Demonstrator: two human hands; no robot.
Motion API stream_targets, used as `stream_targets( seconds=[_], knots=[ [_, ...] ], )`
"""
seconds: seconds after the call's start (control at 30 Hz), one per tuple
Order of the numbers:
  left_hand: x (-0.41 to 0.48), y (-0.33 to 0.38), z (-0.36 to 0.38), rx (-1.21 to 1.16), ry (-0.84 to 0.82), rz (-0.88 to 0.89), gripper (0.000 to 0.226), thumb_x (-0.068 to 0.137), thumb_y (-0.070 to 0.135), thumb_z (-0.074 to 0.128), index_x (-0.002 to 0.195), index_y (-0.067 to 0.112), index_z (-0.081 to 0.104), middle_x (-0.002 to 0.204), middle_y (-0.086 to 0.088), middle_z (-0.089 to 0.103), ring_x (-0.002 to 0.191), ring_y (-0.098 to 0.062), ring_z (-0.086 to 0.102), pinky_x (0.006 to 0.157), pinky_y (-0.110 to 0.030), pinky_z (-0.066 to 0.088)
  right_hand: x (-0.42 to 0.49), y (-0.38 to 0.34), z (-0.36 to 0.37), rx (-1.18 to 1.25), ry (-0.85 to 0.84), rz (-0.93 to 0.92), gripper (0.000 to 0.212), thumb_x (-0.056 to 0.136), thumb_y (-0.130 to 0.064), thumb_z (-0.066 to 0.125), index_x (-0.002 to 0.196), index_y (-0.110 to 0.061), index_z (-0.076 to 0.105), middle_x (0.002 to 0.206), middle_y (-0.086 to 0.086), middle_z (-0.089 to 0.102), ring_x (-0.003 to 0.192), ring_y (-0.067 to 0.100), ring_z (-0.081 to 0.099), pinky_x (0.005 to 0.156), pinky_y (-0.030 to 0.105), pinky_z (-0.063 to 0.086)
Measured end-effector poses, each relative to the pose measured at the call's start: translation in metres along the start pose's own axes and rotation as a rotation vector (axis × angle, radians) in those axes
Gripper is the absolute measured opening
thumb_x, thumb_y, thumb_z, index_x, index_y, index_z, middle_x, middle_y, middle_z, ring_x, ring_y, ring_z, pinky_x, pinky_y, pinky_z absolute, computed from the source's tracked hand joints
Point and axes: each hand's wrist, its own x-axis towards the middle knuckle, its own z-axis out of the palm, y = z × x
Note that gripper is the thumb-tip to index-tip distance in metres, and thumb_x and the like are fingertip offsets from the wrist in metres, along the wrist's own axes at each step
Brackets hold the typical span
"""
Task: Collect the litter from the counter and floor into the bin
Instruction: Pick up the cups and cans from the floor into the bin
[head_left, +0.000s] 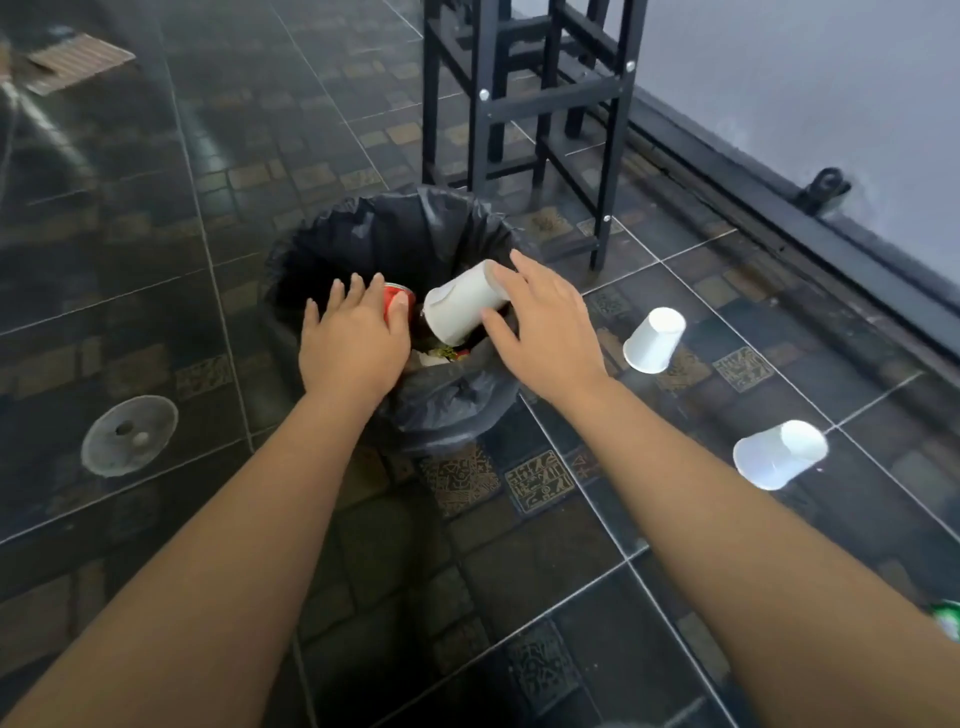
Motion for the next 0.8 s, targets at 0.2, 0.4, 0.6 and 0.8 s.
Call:
stream_targets(
  seconds=[0.2,0.4,0.6,0.8],
  knots=[
    [-0.027,0.082,0.011,-0.035,0.135,0.189,0.058,0.103,0.041,0.022,0.148,0.008,0.034,0.154,-0.015,0.033,0.145,-0.028,0.022,0.117,-0.045,0.013,-0.048,0.058,-0.016,0.044,0.039,0.169,0.053,0.100,-0.043,0.041,0.148,-0.020,0.038,0.156,0.002,0.033,0.143,0.020,0.029,0.118,0.041,0.023],
    [-0.074,0.181,0.052,-0.128,0.110,0.504,0.055,0.104,0.036,0.027,0.149,0.006,0.033,0.155,-0.014,0.030,0.146,-0.026,0.020,0.119,-0.043,0.011,-0.125,0.130,-0.041,-0.003,0.133,0.440,0.049,0.100,-0.035,0.046,0.144,-0.016,0.040,0.151,0.004,0.040,0.139,0.024,0.036,0.115,0.038,0.026],
    [-0.128,0.269,0.116,-0.191,-0.118,0.685,0.057,0.102,0.042,0.031,0.149,0.009,0.031,0.155,-0.011,0.032,0.145,-0.024,0.023,0.119,-0.041,0.014,-0.231,0.205,-0.062,-0.174,0.132,0.778,0.052,0.099,-0.035,0.046,0.145,-0.014,0.038,0.152,0.006,0.037,0.138,0.026,0.035,0.114,0.039,0.026],
    [-0.159,0.329,0.161,-0.133,-0.294,0.812,0.068,0.097,0.047,0.047,0.152,0.017,0.022,0.159,-0.012,0.023,0.146,-0.028,0.019,0.118,-0.043,0.017,-0.325,0.250,-0.060,-0.285,0.029,1.184,0.065,0.095,-0.039,0.052,0.149,-0.013,0.027,0.156,0.012,0.027,0.141,0.032,0.028,0.114,0.045,0.024]
  ],
)
